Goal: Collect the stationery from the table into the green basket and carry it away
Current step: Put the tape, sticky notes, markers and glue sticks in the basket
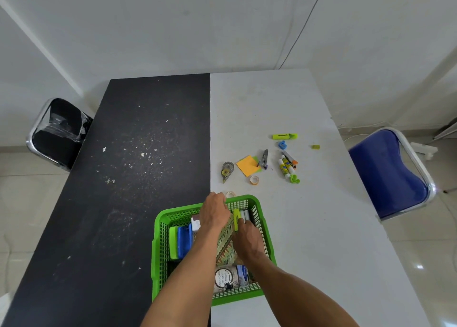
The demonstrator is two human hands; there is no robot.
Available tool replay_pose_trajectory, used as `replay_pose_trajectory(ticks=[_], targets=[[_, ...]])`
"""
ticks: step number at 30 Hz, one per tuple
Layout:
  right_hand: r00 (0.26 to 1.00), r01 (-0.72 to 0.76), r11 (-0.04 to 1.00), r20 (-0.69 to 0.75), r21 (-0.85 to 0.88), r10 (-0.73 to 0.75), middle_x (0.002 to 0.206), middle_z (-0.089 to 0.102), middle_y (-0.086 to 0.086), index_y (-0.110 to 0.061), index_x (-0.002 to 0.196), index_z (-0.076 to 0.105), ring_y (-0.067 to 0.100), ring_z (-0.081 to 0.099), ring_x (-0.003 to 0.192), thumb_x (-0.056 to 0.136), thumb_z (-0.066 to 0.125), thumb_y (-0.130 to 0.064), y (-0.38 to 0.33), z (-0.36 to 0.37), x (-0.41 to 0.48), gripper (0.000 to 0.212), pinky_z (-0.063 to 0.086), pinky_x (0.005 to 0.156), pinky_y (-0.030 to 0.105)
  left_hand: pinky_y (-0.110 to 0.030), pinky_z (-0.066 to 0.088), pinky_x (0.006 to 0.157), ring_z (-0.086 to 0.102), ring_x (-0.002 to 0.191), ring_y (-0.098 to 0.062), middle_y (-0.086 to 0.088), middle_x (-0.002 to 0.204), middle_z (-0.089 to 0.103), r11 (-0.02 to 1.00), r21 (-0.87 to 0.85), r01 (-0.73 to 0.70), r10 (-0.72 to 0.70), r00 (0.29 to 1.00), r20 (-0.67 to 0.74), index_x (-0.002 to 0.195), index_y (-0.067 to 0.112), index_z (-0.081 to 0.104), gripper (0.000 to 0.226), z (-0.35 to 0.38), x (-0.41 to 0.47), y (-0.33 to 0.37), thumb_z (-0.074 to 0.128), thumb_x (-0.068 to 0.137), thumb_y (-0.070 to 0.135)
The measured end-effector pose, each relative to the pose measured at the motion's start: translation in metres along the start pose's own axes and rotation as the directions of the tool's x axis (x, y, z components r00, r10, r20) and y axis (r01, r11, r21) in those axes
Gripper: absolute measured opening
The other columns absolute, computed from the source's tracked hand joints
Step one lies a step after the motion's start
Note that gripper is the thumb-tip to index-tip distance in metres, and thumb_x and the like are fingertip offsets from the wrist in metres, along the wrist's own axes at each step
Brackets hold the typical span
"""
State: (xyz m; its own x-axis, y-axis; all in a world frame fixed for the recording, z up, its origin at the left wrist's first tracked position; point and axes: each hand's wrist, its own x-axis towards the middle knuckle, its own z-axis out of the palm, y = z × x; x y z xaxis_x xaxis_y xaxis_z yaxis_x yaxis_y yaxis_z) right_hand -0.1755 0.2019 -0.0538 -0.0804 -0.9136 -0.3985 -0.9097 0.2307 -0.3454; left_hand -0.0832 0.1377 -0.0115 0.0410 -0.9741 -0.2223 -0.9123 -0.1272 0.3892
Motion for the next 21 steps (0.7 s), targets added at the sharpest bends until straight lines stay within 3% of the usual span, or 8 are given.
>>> replay_pose_trajectory(ticks=[6, 14, 18, 21], targets=[[0.996, 0.09, 0.996, 0.004, -0.012, -0.09, 0.108, 0.061, 0.01, -0.011, 0.109, 0.054, 0.028, 0.062, 0.089, 0.09, 0.05, -0.017, 0.003, -0.02, 0.012, 0.02, 0.049, 0.073, 0.034, -0.034, 0.052, 0.076, 0.061, 0.1, -0.023, -0.006, 0.116, 0.059, 1.0, -0.013, -0.018, 0.018, 1.0, -0.004, 0.113, 0.013, 0.065, 0.022, -0.002, 0.013, 0.008, 0.052, 0.095, 0.014], [0.989, 0.142, 0.988, 0.057, -0.058, -0.138, 0.121, 0.056, 0.014, -0.009, 0.134, 0.044, 0.026, 0.062, 0.096, 0.097, 0.043, -0.012, 0.011, -0.002, 0.005, 0.036, 0.054, 0.078, 0.034, -0.036, 0.051, 0.081, 0.059, 0.105, -0.023, -0.005, 0.12, 0.056, 0.998, -0.027, -0.057, 0.057, 0.998, -0.013, 0.119, 0.013, 0.061, 0.027, -0.007, 0.033, 0.026, 0.047, 0.096, 0.015], [0.995, 0.096, 0.995, 0.045, -0.021, -0.095, 0.121, 0.056, 0.013, -0.008, 0.127, 0.048, 0.026, 0.062, 0.095, 0.097, 0.043, -0.012, 0.01, -0.004, 0.01, 0.031, 0.053, 0.077, 0.034, -0.036, 0.05, 0.083, 0.057, 0.109, -0.022, -0.005, 0.122, 0.055, 0.999, -0.012, -0.046, 0.046, 0.999, -0.001, 0.121, 0.013, 0.061, 0.029, -0.005, 0.043, 0.027, 0.047, 0.096, 0.014], [0.99, 0.139, 0.99, -0.033, 0.023, -0.138, 0.112, 0.06, 0.013, -0.006, 0.114, 0.056, 0.028, 0.062, 0.091, 0.094, 0.05, -0.023, 0.007, -0.014, 0.014, 0.026, 0.046, 0.069, 0.031, -0.035, 0.05, 0.083, 0.058, 0.108, -0.023, -0.006, 0.123, 0.056, 0.999, -0.008, -0.035, 0.034, 0.999, -0.01, 0.121, 0.013, 0.061, 0.028, -0.005, 0.051, 0.027, 0.049, 0.095, 0.014]])
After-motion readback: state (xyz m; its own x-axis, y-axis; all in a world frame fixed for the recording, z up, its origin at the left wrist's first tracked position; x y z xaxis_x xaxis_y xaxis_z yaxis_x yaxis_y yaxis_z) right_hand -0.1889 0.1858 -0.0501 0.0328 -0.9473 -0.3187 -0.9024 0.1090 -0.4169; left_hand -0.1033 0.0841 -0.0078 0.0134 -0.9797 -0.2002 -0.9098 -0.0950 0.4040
